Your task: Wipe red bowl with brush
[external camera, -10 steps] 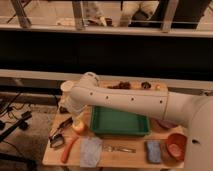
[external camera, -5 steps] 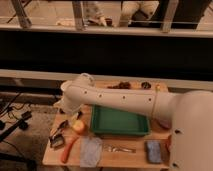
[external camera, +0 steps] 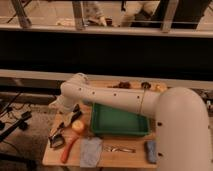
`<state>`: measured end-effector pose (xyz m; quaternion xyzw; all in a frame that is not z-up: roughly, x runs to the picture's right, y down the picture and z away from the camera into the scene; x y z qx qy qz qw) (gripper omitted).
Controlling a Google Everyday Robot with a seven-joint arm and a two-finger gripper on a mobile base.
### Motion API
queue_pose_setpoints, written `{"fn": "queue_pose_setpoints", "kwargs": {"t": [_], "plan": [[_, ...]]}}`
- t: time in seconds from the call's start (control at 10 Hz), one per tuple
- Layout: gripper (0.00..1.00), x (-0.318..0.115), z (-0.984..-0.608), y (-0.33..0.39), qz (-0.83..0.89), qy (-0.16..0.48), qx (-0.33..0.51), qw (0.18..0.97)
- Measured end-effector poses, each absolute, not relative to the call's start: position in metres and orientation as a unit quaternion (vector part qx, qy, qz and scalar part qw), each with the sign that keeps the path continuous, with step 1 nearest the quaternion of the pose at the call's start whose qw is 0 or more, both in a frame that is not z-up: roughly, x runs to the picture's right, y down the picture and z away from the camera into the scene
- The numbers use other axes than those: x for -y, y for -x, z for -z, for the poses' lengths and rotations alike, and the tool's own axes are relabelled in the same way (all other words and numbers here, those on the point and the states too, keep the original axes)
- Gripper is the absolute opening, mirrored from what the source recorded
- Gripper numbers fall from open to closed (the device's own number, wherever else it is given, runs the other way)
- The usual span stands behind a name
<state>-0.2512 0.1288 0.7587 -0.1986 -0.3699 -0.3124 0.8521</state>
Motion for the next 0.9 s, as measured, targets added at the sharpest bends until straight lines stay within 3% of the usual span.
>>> {"fn": "queue_pose_setpoints", "kwargs": {"t": [0.9], "plan": [[0.80, -0.146, -0.785, 0.270, 0.292, 0.220, 0.392, 0.844]]}}
